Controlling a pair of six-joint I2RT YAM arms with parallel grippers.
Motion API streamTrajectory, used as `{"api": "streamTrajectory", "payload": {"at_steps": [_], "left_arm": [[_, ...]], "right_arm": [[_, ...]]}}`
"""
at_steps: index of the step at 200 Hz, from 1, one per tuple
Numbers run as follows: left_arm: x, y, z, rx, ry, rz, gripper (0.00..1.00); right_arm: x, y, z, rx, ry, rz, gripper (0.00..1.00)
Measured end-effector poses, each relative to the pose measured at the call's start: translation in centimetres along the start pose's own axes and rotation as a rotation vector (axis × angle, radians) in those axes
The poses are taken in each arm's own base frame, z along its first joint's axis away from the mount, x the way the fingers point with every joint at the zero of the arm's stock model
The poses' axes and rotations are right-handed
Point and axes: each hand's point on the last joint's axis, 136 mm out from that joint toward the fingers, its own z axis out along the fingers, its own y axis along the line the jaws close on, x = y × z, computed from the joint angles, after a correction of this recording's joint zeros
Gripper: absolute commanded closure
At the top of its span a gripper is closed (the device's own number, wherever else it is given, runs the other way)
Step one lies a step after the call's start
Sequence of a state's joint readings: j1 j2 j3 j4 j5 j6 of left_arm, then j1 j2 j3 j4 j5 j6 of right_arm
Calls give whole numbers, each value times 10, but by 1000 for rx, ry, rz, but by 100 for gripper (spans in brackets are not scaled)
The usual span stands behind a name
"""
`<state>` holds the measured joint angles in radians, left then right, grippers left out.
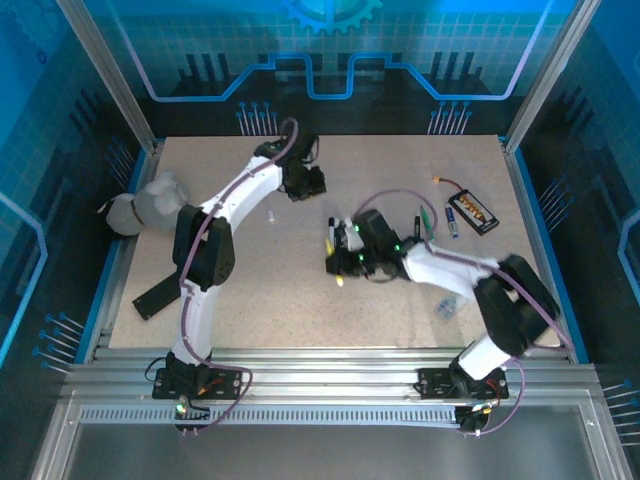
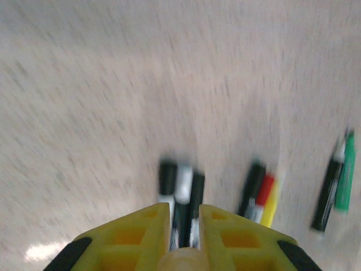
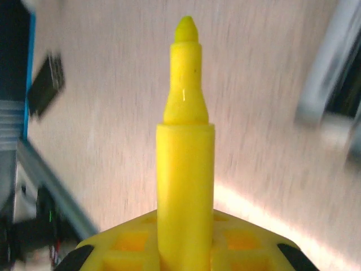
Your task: Open the pen caps
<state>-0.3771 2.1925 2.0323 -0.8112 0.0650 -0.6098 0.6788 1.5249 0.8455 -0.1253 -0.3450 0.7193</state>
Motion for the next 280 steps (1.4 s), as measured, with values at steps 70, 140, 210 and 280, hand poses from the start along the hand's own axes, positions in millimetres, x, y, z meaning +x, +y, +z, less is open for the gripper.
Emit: {"api": "streamTrajectory", "payload": {"at_steps": [70,140,210,280], "left_arm": [[-35,28,-2,-78,-67,-12,100],[8,80,28,-266,43,38,100],[24,111,55,-373,97,63,94],[33,125,66,-418,130,67,79]], "right_arm": [[-13,-21,-44,98,-79,43,100],[-102,-147,-72,516,-158,142,100],[-110,-209,-70,722,-59,165,100],[-100,-232,-65,797,30,172,78]]}}
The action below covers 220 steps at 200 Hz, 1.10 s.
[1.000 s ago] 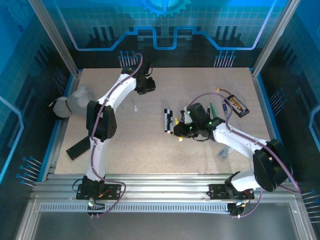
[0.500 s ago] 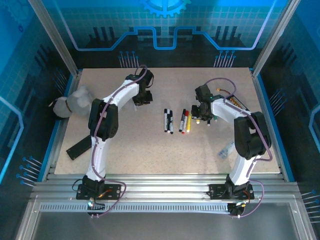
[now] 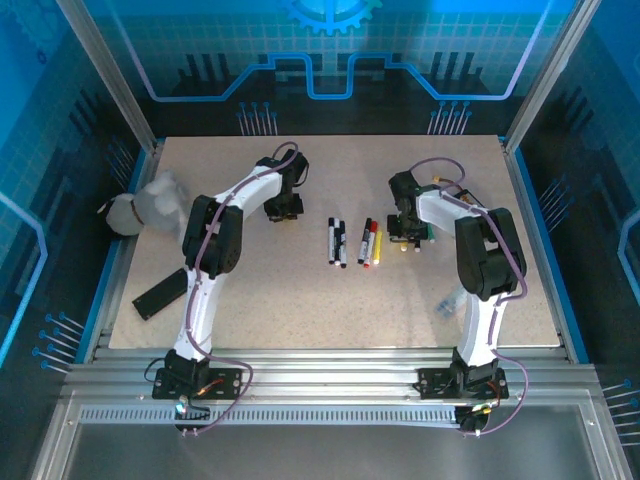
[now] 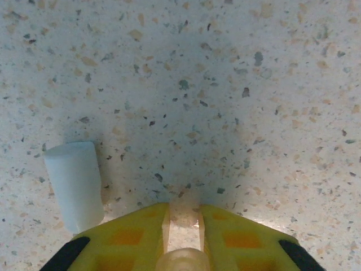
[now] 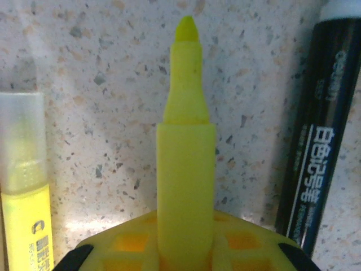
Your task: Open the pen caps
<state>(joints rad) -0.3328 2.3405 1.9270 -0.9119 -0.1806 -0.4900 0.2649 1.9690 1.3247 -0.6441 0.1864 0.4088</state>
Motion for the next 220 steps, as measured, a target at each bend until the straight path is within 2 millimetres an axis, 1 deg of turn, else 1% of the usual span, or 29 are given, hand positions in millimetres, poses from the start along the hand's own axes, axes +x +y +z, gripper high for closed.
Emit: {"api": "streamTrajectory", "payload": {"at_steps": [14,30,41,65,80,103,126,147,188,220], "left_arm": [[0,0,0,0,0,0,78],[0,0,0,-3,-2,1,73],[0,1,0,-7,-3,2,72],[0,2,0,-12,0,9,66],[1,3,0,-15,3,17,64],[1,4,0,-20,5,22,62],[2,5,0,-22,7,23,61],[1,5,-2,-22,7,23,61],[-7,0,-11,-7,-16,20,61],[-9,-1,-16,-4,-20,20,61]], "right_arm": [[0,0,0,2,2,-3,79],[0,0,1,3,6,-4,78],[0,0,1,3,6,-4,78],[0,0,1,6,14,-5,78],[0,0,0,8,19,-5,75],[0,-2,0,22,26,-9,67],[0,-6,-1,41,34,-10,59],[2,-9,-2,63,45,-17,59],[5,-18,-4,114,62,-22,58],[8,-23,-5,139,74,-25,58]]}}
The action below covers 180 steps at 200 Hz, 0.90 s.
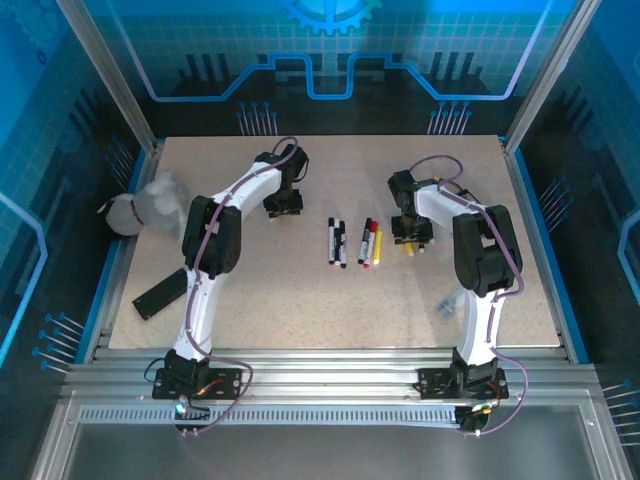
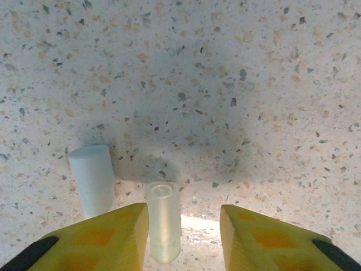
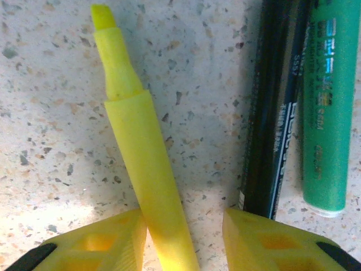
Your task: Open the pen caps
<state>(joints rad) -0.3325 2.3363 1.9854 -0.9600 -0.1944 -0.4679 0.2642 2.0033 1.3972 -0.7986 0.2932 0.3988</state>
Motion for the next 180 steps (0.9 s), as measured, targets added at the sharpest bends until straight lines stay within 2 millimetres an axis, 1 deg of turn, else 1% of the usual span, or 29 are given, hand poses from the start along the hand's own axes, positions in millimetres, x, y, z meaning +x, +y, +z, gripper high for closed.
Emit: {"api": "streamTrajectory", "payload": {"at_steps": [30,58,71,84,111,124,135,149,162,180], "left_arm": [[-4,-7,-10,15,-20,7,60],[-3,-19,-24,37,-45,27,56],[0,-27,-30,50,-51,41,55],[4,-37,-34,71,-54,56,55],[17,-60,-37,114,-45,93,54],[22,-72,-40,138,-45,112,54],[26,-82,-43,159,-45,122,54],[30,-94,-46,188,-46,125,54],[33,-103,-48,214,-45,128,55],[35,-109,-46,239,-36,124,55]], "right_arm": [[-3,-5,-5,27,-3,-1,59],[-10,-9,-12,45,-31,9,59],[-12,-9,-19,38,-57,20,58],[-15,-9,-34,9,-106,39,58],[-20,-5,-77,-84,-229,81,57],[-23,3,-95,-135,-281,89,57],[-25,10,-104,-171,-305,87,57],[-25,21,-108,-203,-317,76,57],[-20,29,-106,-221,-309,63,57],[-13,36,-102,-234,-290,52,57]]}}
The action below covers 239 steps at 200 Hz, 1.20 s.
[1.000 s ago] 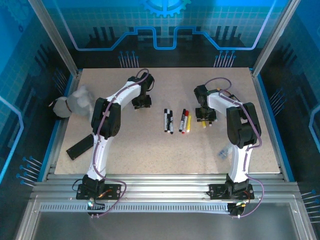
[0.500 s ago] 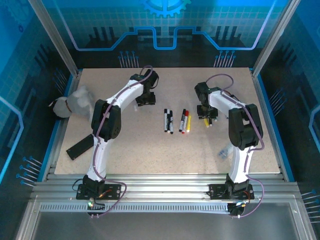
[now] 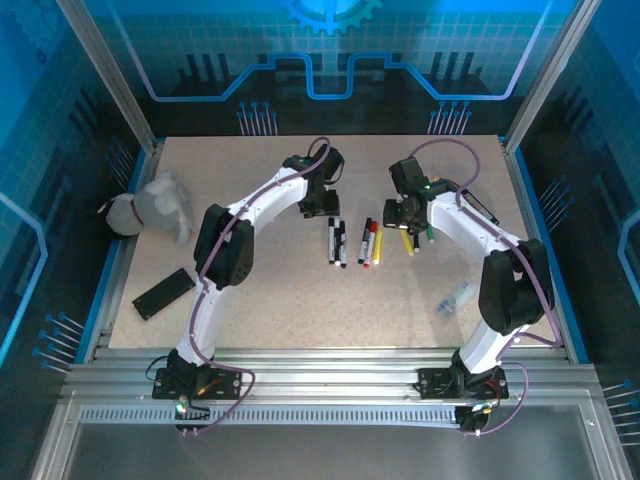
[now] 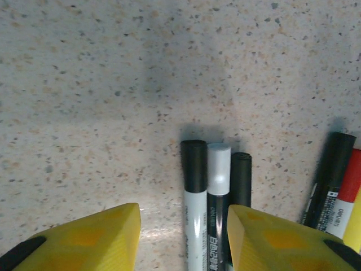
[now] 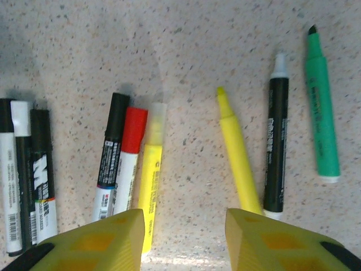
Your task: Open the pen caps
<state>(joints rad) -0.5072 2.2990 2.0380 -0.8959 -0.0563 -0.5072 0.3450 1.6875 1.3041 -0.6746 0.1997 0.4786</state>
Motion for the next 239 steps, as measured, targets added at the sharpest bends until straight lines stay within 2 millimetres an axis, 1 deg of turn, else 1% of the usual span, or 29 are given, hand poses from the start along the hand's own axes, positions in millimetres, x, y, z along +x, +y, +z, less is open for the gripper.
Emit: {"api": "streamTrajectory", "payload": {"at_steps": [64,134,163,202,215,239], "left_arm": [[10,0,33,12,58,-35,57],[16,2,50,3,84,-49,59],[15,2,50,3,83,-49,60],[14,4,51,-14,96,-51,67],[14,5,52,-23,103,-54,74],[14,9,51,-39,112,-58,82]], "right_arm": [[4,2,3,-10,6,2,58],[5,5,7,-23,14,1,59],[6,5,10,-21,20,1,60],[8,9,14,-44,29,6,62],[10,12,15,-58,34,7,62],[15,24,16,-96,40,-1,64]]}}
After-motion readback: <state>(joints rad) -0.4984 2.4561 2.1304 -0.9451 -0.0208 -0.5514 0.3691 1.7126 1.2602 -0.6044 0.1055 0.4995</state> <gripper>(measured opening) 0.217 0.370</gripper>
